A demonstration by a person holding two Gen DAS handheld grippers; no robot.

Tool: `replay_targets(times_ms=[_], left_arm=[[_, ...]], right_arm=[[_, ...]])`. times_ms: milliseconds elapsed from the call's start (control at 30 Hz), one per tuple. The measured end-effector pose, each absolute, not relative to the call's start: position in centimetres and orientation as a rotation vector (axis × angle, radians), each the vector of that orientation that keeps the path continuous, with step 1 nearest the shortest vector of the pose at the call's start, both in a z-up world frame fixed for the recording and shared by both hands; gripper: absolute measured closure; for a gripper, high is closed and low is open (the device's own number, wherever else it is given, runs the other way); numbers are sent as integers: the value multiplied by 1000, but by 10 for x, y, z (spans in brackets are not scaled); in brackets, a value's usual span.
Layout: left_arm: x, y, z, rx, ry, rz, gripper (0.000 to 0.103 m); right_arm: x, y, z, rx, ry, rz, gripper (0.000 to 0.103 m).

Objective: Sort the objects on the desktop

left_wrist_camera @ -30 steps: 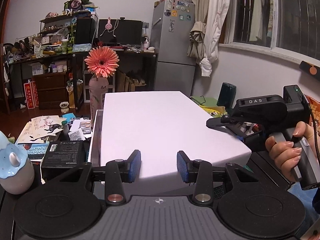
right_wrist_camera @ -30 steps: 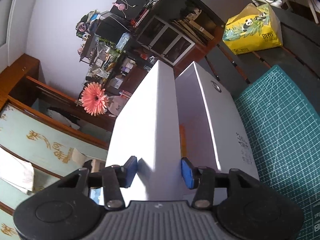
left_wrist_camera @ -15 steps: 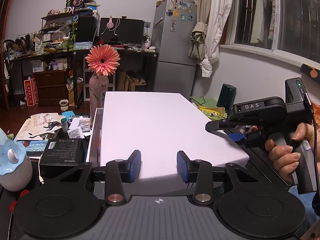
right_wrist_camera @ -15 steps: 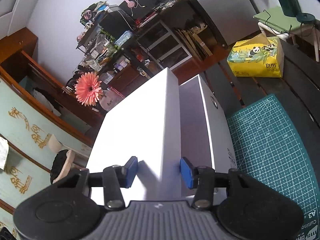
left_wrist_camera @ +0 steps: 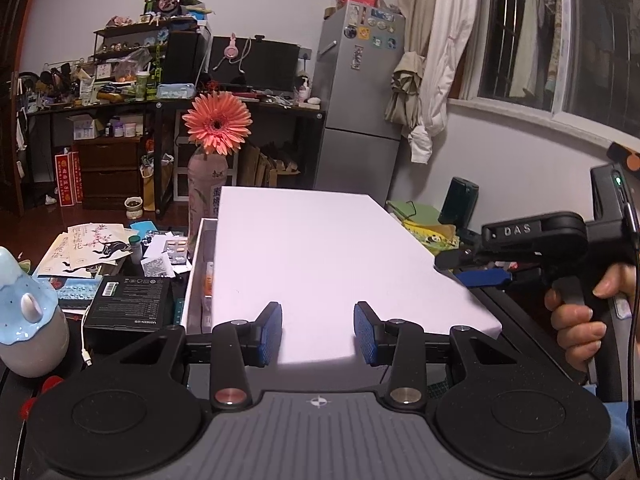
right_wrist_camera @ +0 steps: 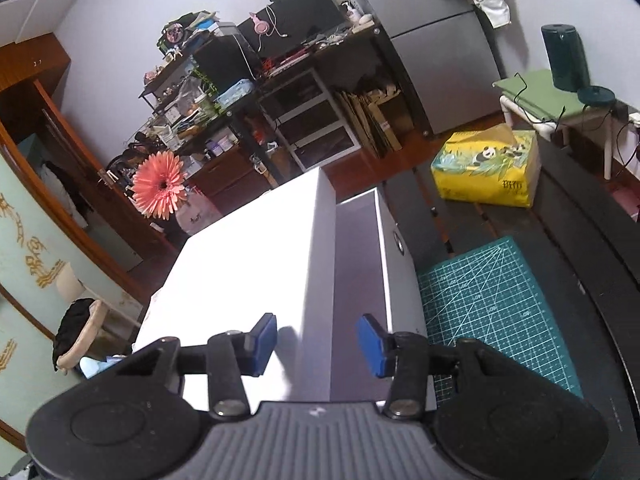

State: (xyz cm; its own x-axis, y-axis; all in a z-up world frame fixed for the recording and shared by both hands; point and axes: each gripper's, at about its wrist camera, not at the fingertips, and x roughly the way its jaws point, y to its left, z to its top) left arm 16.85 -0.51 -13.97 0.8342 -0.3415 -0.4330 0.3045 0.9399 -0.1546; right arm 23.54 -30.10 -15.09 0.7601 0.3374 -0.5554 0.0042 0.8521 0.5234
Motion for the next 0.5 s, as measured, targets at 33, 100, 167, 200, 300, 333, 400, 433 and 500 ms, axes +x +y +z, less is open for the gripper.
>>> replay_targets(times_ms=[33, 100, 167, 200, 300, 333, 400, 433, 500], left_arm=[[168, -4, -139, -83, 472, -341, 64], [168, -3, -139, -84, 470, -339, 64], [168, -3, -138, -83, 468, -337, 64], [167, -3, -138, -84, 466, -336, 64], [166, -2, -136, -88, 454, -330, 64], [166, -1, -136, -89, 452, -329, 64], [165, 0, -135, -90, 447, -324, 64], [165, 0, -135, -87, 444, -321, 64], [164, 1, -134, -82, 437, -315, 64]], right_arm=[[235, -302, -151, 530, 687, 189, 58], [233, -303, -149, 530, 682, 186, 58], [232, -304, -150, 532, 682, 184, 58], [231, -304, -150, 533, 681, 183, 58], [228, -304, -149, 518, 679, 167, 58], [226, -304, -148, 506, 677, 160, 58], [223, -302, -147, 484, 671, 147, 58], [221, -302, -146, 483, 668, 145, 58], [217, -303, -144, 493, 661, 146, 58]])
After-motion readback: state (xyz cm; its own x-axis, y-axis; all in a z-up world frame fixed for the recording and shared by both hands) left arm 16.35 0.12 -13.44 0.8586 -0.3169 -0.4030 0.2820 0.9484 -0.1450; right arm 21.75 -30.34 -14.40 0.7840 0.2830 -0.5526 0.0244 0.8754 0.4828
